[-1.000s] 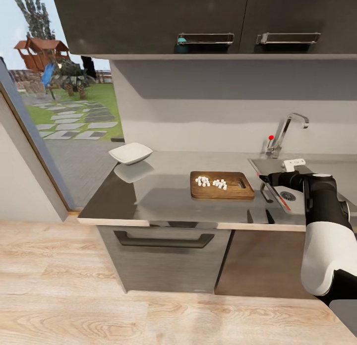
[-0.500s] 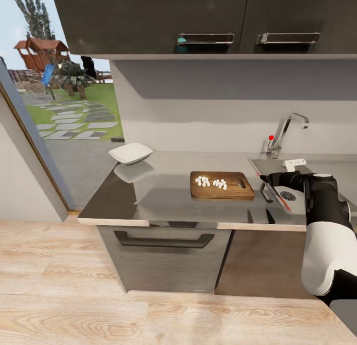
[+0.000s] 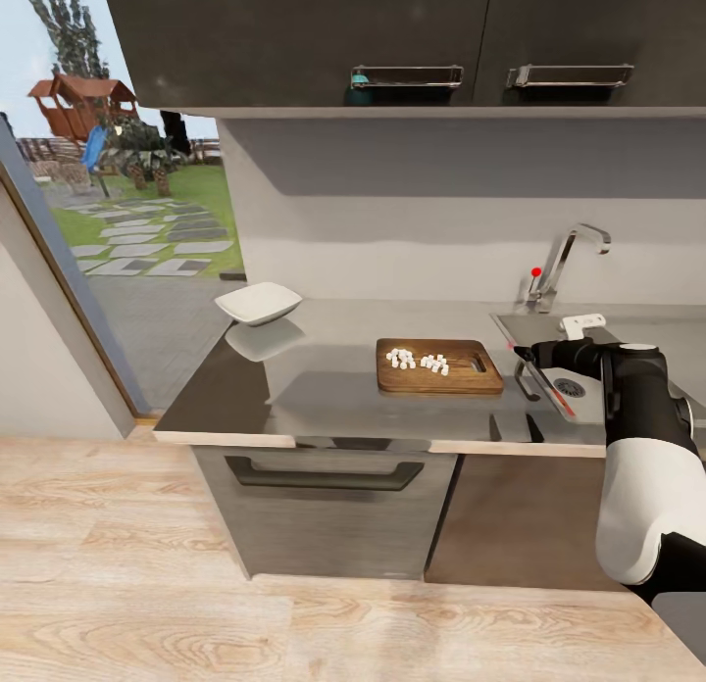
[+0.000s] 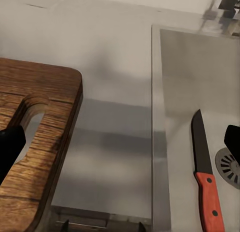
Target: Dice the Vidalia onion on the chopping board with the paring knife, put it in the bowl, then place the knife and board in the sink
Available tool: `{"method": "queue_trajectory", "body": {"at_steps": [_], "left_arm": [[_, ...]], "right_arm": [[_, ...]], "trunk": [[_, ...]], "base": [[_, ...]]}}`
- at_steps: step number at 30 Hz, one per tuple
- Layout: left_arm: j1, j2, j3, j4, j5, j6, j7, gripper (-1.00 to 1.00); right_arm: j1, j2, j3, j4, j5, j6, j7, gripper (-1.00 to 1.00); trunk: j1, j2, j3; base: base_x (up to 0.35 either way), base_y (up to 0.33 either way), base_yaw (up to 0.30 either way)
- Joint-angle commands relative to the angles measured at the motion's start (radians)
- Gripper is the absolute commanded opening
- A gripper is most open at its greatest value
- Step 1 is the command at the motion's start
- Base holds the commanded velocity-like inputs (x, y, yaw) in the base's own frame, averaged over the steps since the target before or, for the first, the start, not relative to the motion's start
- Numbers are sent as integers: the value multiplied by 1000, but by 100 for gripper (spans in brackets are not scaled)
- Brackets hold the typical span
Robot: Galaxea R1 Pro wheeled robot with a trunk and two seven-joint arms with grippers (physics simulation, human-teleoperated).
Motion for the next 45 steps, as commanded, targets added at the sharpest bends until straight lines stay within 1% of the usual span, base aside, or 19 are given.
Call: {"method": "queue_trajectory", "body": {"at_steps": [1,14,33,41,45], "left_arm": [[-2,0,-2,4,6,-6,-2,100],[-2,0,-2,4,6,-7,-2,100],[-2,-4,-2,3,5,-8,-5,100],[-2,0,-2,4,6,-7,-5,100],[-2,0,-2,5,6,-5,-5,100]], "right_arm": [[-1,0,-3,-1,9,1,9,100],[-1,-4,-7,-1,9,1,9,100],[-1,0,-3,-1,13,0,6,100],[-1,-4,-11,-4,10,3,8,100],[-1,-4,-13,-5,9,4,9,100]], "trunk": [[0,-1,-1],[0,-1,-1],[0,-1,-1],[0,-1,-1],[0,-1,-1]], "base": [[0,0,0],[0,0,0],[0,0,0],[0,221,0],[0,55,0]]}}
